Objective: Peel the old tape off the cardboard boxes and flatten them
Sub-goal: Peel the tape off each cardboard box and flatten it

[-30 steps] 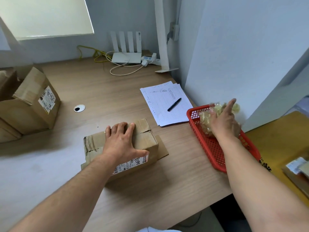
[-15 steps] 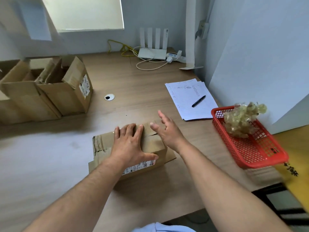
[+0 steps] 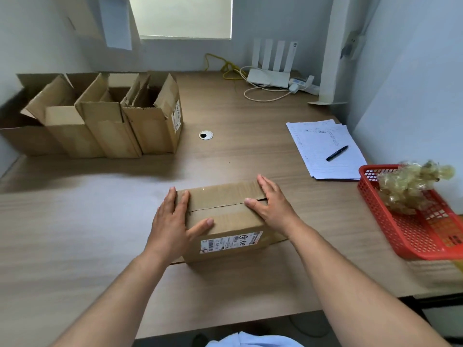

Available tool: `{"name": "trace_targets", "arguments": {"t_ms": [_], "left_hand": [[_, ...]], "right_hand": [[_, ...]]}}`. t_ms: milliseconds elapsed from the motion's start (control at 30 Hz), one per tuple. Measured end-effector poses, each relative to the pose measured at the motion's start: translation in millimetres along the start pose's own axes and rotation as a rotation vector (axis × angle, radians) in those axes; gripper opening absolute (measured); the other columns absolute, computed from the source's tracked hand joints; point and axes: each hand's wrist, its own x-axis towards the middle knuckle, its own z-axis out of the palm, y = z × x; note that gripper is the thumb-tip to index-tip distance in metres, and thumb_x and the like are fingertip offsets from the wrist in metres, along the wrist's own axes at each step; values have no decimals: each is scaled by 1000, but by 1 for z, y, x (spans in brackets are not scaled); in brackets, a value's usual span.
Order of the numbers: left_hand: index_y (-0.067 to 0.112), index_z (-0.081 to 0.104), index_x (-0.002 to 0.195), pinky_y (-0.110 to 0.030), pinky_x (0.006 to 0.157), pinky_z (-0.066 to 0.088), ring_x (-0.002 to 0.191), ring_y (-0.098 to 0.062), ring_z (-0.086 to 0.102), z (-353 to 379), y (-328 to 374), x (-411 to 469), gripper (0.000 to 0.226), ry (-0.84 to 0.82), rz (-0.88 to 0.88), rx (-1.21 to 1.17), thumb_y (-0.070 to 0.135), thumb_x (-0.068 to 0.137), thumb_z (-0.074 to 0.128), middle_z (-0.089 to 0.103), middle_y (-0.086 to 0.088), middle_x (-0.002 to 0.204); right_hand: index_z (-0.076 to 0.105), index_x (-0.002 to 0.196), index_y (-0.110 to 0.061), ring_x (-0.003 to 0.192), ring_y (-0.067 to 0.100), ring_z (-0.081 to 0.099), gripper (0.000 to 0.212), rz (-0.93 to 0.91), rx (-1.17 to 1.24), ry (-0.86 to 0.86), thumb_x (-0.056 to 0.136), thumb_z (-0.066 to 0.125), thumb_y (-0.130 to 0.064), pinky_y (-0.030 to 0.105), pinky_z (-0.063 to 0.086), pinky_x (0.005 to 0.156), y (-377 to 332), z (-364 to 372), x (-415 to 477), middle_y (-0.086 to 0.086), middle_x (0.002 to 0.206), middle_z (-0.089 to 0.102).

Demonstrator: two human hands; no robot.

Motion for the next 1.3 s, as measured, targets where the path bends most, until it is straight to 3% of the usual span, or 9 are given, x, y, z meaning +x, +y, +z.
{"name": "trace_targets", "arguments": {"t_ms": [300, 500, 600, 667, 800, 833, 967, 1100, 1300], "left_hand": [[23, 0, 154, -27, 116, 17, 144, -11, 16, 2, -10, 2, 124, -11, -79, -439, 52, 63, 79, 12, 4, 160], [26, 9, 154, -24, 110, 25, 139, -12, 30, 3, -8, -7, 114, 47, -156, -513, 58, 64, 71, 27, 6, 155], [27, 21, 151, -17, 101, 28, 127, -2, 37, 3, -4, -13, 99, 111, -120, -542, 61, 68, 61, 37, 16, 142], [28, 31, 146, -13, 92, 31, 116, 0, 42, 6, -2, -19, 87, 143, -107, -572, 60, 70, 58, 41, 20, 131], [39, 54, 107, -11, 82, 37, 100, -2, 53, 12, 0, -23, 35, 144, -78, -582, 59, 79, 51, 57, 17, 109], [40, 58, 95, -11, 78, 39, 94, -2, 54, 9, 2, -23, 28, 146, -88, -614, 62, 83, 47, 60, 17, 100], [22, 75, 81, -35, 87, 41, 100, -21, 59, -9, 4, -9, 57, 51, -313, -1018, 56, 98, 32, 70, -3, 103], [9, 67, 114, -40, 95, 42, 116, -29, 57, -17, 3, -3, 34, -93, -293, -1214, 30, 98, 46, 62, -13, 125], [57, 13, 143, -21, 77, 51, 119, -13, 52, -13, -6, -10, 118, -523, -185, -841, 35, 54, 88, 35, 21, 134]], "right_hand": [[40, 143, -24, 104, -4, 56, 78, 122, 503, -108, 76, 73, 0, 10, 47, 84, 9, -15, -10, -6, 127, 56], [53, 133, -24, 93, -3, 58, 57, 93, 407, -38, 80, 74, -17, 4, 43, 80, 10, -18, -1, -8, 108, 61], [67, 83, -41, 78, 0, 58, 7, 90, 346, 90, 87, 62, -39, 15, 42, 75, 2, -19, 6, -24, 78, 61], [56, 56, -28, 57, 2, 42, 39, 115, 378, 167, 91, 55, -44, 24, 34, 62, 2, -14, 14, -20, 53, 44], [51, 98, 22, 89, 15, 31, 59, 228, 644, 187, 95, 54, -37, 32, 35, 73, 0, -4, 23, 40, 105, 58], [49, 102, 24, 106, 53, 52, 59, 246, 665, 192, 95, 55, -35, 33, 36, 74, -1, -3, 24, 41, 113, 51], [62, 100, 14, 83, 21, 58, 46, 299, 703, 263, 94, 57, -31, 25, 44, 72, -1, -3, 32, 32, 113, 60], [62, 100, 15, 80, 20, 51, 48, 317, 611, 305, 95, 55, -32, 10, 35, 54, 3, -10, 39, 32, 112, 61], [49, 109, 21, 103, 46, 55, 58, 282, 578, 359, 95, 54, -35, 50, 46, 86, 1, -15, 44, 35, 109, 60]]}}
